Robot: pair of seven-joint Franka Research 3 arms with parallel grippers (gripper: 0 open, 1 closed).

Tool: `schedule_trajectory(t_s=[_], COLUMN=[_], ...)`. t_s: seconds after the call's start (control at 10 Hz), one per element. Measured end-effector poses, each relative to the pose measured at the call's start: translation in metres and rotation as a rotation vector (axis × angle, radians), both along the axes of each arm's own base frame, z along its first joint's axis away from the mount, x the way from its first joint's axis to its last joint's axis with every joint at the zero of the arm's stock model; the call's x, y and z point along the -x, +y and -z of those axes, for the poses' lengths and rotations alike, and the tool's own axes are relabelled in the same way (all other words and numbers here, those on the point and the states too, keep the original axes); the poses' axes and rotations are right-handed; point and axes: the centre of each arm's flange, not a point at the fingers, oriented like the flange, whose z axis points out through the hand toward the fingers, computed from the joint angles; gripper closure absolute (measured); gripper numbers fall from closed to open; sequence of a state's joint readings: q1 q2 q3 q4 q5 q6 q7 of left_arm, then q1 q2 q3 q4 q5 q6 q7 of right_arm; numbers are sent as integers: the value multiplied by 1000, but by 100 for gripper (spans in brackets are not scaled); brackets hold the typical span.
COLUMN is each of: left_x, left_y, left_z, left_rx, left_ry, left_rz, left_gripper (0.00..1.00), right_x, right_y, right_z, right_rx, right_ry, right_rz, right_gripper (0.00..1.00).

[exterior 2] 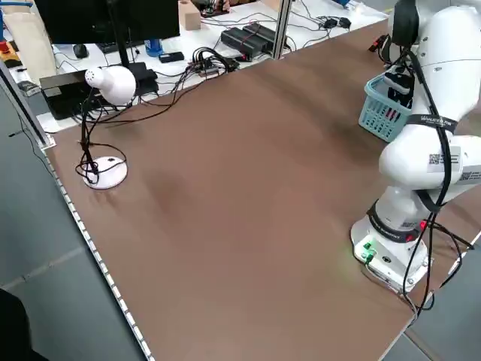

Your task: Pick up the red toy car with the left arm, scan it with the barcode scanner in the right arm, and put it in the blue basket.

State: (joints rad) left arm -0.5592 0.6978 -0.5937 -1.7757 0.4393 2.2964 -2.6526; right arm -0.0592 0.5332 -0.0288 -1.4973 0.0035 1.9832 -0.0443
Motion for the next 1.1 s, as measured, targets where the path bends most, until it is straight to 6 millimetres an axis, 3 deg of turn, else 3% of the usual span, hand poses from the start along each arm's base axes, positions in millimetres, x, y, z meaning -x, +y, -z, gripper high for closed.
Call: schedule_trajectory(t_s=[0.2, 0.4, 0.6, 0.7, 0.9, 1.1], left_x=[-1, -3, -5, -7, -9, -10], left_y=[0, 0, 0, 0, 0, 7], left_z=[-1, -4, -17, -34, -89, -144], left_rx=[-1, -15, -41, -51, -45, -55], left_ry=[-1, -3, -15, -32, -66, -116], left_rz=[-1, 0, 6, 9, 17, 59], left_gripper=[53, 53, 53, 53, 51, 38], right_x=[6, 23, 39, 45, 54, 74], right_y=[1, 2, 4, 5, 11, 17], right_z=[-52, -112, -160, -178, -216, -256], right_rx=[-1, -2, -7, -9, -9, -9], right_ry=[-9, -20, 13, 41, 38, 13], right_rz=[-1, 1, 0, 0, 0, -1], right_gripper=[0, 0, 0, 0, 0, 0])
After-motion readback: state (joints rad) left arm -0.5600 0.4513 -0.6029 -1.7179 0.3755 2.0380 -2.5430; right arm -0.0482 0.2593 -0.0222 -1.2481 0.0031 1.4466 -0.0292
